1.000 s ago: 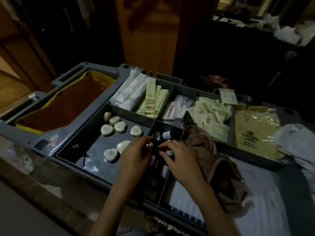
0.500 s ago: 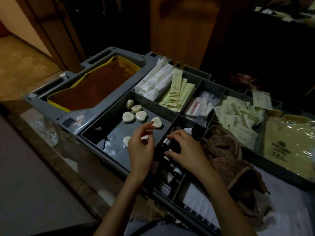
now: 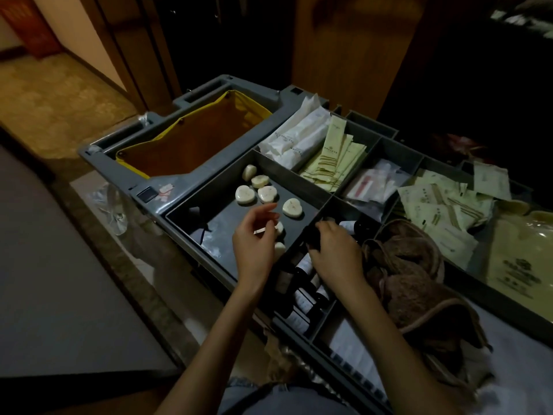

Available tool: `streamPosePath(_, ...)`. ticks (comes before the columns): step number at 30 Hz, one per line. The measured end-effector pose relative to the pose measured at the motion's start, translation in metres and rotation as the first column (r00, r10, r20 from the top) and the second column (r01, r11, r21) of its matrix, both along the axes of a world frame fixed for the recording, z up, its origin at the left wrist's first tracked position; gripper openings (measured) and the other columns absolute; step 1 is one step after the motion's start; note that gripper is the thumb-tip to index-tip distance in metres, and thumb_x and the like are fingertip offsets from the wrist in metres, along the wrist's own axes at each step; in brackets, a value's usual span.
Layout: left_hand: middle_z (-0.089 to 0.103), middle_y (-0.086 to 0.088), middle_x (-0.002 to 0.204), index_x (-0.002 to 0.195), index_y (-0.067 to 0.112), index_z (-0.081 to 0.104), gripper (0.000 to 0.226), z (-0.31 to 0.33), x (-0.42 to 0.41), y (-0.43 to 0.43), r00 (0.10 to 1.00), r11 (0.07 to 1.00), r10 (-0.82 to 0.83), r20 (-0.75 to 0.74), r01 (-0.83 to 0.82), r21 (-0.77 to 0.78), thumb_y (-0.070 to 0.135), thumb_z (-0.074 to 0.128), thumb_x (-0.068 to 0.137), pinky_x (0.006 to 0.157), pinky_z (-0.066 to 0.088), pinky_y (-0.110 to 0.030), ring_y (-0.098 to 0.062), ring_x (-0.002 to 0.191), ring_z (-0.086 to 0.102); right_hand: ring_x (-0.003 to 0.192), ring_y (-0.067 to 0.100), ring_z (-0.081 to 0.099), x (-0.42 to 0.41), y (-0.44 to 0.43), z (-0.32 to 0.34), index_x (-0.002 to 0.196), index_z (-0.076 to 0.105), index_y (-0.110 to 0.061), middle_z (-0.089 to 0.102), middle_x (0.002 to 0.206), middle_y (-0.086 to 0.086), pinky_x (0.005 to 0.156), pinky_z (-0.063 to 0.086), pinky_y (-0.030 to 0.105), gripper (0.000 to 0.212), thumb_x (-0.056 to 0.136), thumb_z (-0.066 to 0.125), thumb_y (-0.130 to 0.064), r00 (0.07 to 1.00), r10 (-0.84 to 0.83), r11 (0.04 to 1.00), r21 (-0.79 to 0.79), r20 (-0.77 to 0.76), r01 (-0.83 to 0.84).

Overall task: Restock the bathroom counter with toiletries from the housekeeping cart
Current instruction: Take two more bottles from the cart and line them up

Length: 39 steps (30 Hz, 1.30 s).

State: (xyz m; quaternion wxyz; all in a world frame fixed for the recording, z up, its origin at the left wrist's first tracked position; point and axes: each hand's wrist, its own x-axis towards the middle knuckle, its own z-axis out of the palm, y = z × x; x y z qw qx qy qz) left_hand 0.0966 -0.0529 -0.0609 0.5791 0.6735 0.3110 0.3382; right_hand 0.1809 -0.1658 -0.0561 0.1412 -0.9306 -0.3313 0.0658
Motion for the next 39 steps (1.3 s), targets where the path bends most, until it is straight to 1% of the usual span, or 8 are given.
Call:
streamPosePath(5, 0.071, 0.002, 0.098, 0.106, 0.024, 0.066, 0.031, -0.002, 0.000, 0.002, 0.998, 0.995, -0.059, 0.002, 0.059, -0.086, -0.001, 0.053, 0.092, 0.081, 0.056, -0.025, -0.008, 0.094, 0.066, 0.099, 0.022, 0.061, 0.003, -0.005, -0.009, 0.114, 0.061, -0.011, 0.066, 0.109, 0.006, 0.071, 0.039, 0.026, 0.031, 0.093, 0.061, -0.033, 0.987, -0.074, 0.950, 0.291, -0.141, 0.113)
streamPosePath(10, 0.071, -0.001, 0.098, 0.111, 0.015, 0.066, 0.030, 0.005, -0.001, 0.001, 0.966, 0.940, -0.251, 0.053, 0.257, -0.223, -0.005, 0.058, 0.089, 0.085, 0.054, -0.027, -0.010, 0.094, 0.067, 0.082, -0.007, 0.058, 0.001, -0.010, -0.002, 0.104, 0.065, -0.021, 0.066, 0.092, -0.012, 0.069, 0.040, 0.002, 0.018, 0.088, 0.069, -0.028, 0.933, -0.007, 0.788, 0.573, -0.359, 0.226)
streamPosePath(15, 0.071, -0.004, 0.108, 0.116, 0.009, 0.066, 0.030, 0.007, -0.002, 0.001, 0.925, 0.893, -0.371, 0.085, 0.380, -0.243, -0.001, 0.064, 0.087, 0.085, 0.053, -0.023, -0.013, 0.101, 0.067, 0.094, 0.004, 0.066, 0.004, -0.014, 0.004, 0.096, 0.066, -0.031, 0.070, 0.097, -0.006, 0.083, 0.051, 0.018, 0.019, 0.082, 0.075, -0.020, 0.853, 0.102, 0.642, 0.688, -0.512, 0.337)
streamPosePath(21, 0.072, 0.000, 0.110, 0.113, 0.011, 0.068, 0.026, 0.013, -0.005, -0.002, 0.911, 0.875, -0.395, 0.116, 0.412, -0.256, 0.010, 0.066, 0.087, 0.086, 0.053, -0.023, -0.014, 0.103, 0.067, 0.092, 0.019, 0.071, 0.003, -0.017, 0.013, 0.113, 0.065, -0.009, 0.074, 0.097, 0.007, 0.081, 0.058, 0.029, 0.028, 0.085, 0.069, -0.011, 0.693, 0.226, 0.490, 0.695, -0.684, 0.526)
streamPosePath(24, 0.071, -0.002, 0.113, 0.116, 0.012, 0.067, 0.026, 0.015, -0.006, -0.002, 0.889, 0.848, -0.437, 0.132, 0.457, -0.267, 0.012, 0.063, 0.090, 0.084, 0.054, -0.024, -0.016, 0.104, 0.067, 0.093, 0.021, 0.071, 0.002, -0.019, 0.017, 0.108, 0.066, -0.012, 0.074, 0.098, 0.008, 0.079, 0.058, 0.026, 0.021, 0.088, 0.064, -0.007, 0.634, 0.304, 0.445, 0.694, -0.711, 0.566)
streamPosePath(29, 0.072, 0.006, 0.109, 0.112, 0.022, 0.067, 0.026, 0.018, -0.009, -0.002, 0.858, 0.811, -0.495, 0.133, 0.512, -0.284, 0.011, 0.063, 0.089, 0.082, 0.053, -0.021, -0.013, 0.104, 0.067, 0.099, 0.017, 0.069, 0.001, -0.019, 0.016, 0.110, 0.067, -0.019, 0.072, 0.107, 0.003, 0.076, 0.057, 0.023, 0.021, 0.091, 0.061, -0.011, 0.633, 0.320, 0.489, 0.696, -0.705, 0.527)
streamPosePath(32, 0.073, 0.007, 0.106, 0.113, 0.022, 0.065, 0.028, 0.018, -0.009, -0.002, 0.855, 0.807, -0.505, 0.117, 0.515, -0.290, 0.011, 0.065, 0.088, 0.079, 0.052, -0.019, -0.012, 0.102, 0.068, 0.100, 0.016, 0.069, 0.001, -0.019, 0.014, 0.119, 0.063, -0.012, 0.070, 0.110, 0.006, 0.078, 0.057, 0.023, 0.030, 0.091, 0.058, -0.002, 0.636, 0.332, 0.488, 0.703, -0.697, 0.517)
streamPosePath(39, 0.073, -0.001, 0.105, 0.106, 0.019, 0.067, 0.018, 0.018, -0.009, 0.000, 0.862, 0.785, -0.487, 0.138, 0.501, -0.364, 0.016, 0.061, 0.089, 0.089, 0.054, -0.028, -0.017, 0.103, 0.068, 0.089, 0.006, 0.069, -0.001, -0.019, 0.012, 0.105, 0.064, -0.014, 0.071, 0.093, 0.000, 0.077, 0.053, 0.018, 0.031, 0.083, 0.066, 0.007, 0.788, 0.287, 0.542, 0.771, -0.544, 0.335)
